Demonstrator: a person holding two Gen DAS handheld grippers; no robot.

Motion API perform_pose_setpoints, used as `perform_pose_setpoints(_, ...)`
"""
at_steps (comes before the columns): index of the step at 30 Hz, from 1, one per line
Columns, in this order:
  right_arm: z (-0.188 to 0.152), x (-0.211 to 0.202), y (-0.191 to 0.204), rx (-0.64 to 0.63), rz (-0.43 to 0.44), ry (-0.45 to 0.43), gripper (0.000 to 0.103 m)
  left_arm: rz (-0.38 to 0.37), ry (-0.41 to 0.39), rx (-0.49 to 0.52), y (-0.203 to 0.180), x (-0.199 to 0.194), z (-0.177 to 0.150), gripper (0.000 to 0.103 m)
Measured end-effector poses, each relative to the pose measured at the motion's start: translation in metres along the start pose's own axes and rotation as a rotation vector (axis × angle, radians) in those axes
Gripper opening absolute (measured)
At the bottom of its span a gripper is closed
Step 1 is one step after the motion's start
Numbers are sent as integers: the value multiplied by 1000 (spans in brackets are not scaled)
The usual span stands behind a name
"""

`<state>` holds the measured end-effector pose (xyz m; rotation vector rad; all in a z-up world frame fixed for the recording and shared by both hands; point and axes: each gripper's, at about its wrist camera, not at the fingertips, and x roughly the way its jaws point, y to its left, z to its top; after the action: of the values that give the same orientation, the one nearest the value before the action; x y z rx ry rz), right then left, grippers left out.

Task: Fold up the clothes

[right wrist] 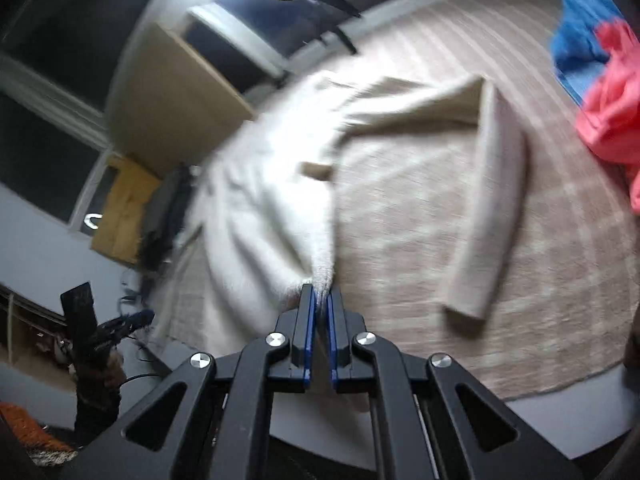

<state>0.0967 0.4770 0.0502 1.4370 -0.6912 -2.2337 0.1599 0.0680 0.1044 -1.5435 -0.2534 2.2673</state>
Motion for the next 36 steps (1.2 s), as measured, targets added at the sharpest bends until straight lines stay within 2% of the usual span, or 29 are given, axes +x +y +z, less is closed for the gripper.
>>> perform_pose_setpoints(4,7,23,-7,-25,-31,62,6,-17,74,-63,-12,37,-16,19)
perform_pose_setpoints(6,10,28,-10,-47,-36,83,6,-23,91,-85,-23,50,-23,23)
perform_pose_setpoints(11,20,33,-14,-86,-18,118,6,112,81,-23,-42,63,-34,24)
perform_pose_setpoints(14,21,36,-19,-107,-8,137,6,108,66,-50,-43,70,-35,23)
perform_pose_setpoints(15,20,37,-21,-113,-4,142,6,132,48,-46,-44,73,-34,6)
perform_pose_setpoints(17,20,39,-21,-122,5,152,6,128,35,-81,-38,74,-31,3)
perform_pose_setpoints(19,21,38,-18,-133,14,155,6,107,3,-131,-28,54,-29,2)
perform_pose_setpoints(22,12,26,8,-166,82,160,6,54,-95,-227,-7,-16,-34,2)
perform_pose_setpoints(24,-1,22,33,-206,131,165,6,88,-156,-266,6,-66,-40,2)
perform_pose_setpoints(26,-16,23,55,-247,156,173,6,141,-155,-247,16,-83,-45,2)
perform_pose_setpoints(29,-28,48,52,-206,126,235,6,138,-51,-250,25,-48,-51,2)
perform_pose_setpoints(32,-30,62,32,-104,96,277,6,132,43,-240,31,-14,-54,2)
perform_pose_setpoints(34,-30,60,26,-65,131,287,6,131,45,-199,25,-14,-52,2)
perform_pose_setpoints(36,-34,54,36,-111,144,295,6,130,35,-186,25,-24,-51,2)
